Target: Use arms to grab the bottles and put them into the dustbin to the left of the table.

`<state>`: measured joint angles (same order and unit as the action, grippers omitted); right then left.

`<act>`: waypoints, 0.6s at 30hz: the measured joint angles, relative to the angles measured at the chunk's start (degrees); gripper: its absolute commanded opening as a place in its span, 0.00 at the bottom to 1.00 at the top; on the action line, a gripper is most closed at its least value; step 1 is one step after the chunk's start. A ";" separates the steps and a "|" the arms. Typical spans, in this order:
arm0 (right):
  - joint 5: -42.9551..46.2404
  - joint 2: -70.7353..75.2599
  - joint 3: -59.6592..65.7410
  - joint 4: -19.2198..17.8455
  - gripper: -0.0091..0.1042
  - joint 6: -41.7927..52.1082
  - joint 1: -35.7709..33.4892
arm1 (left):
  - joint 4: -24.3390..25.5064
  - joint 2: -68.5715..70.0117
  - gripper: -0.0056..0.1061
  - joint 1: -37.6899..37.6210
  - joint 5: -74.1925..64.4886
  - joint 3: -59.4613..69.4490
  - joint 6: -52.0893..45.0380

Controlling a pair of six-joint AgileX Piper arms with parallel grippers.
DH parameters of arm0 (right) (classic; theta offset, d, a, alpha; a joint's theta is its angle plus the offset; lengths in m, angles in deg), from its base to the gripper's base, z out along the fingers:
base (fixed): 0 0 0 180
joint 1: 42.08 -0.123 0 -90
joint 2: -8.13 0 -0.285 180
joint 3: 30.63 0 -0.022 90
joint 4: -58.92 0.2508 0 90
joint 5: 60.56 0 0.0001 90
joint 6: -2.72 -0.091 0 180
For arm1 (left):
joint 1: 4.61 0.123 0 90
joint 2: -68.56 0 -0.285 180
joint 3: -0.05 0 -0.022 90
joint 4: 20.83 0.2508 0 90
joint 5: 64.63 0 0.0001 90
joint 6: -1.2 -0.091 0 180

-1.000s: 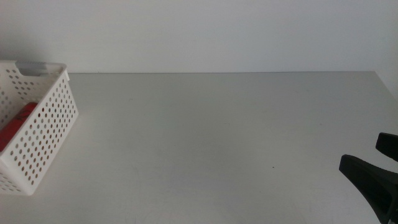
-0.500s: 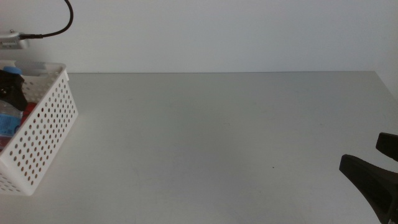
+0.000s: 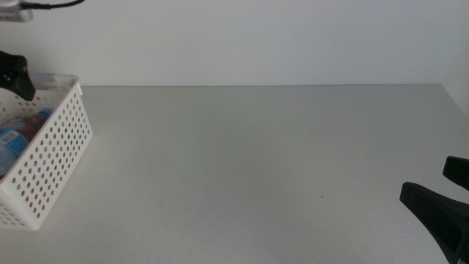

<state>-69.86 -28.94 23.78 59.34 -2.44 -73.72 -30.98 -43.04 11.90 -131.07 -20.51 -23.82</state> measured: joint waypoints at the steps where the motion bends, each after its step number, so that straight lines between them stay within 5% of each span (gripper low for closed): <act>1: 0.00 0.00 0.00 0.00 0.62 0.00 0.00 | 0.32 1.15 0.87 -0.59 -0.17 -0.02 0.91; 18: 0.00 0.00 0.00 0.00 0.62 0.00 0.00 | -1.84 20.82 0.87 -11.01 -4.62 0.12 4.38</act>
<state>-69.86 -28.94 23.78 59.34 -2.44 -73.72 -32.82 -22.22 0.90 -135.69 -20.38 -19.45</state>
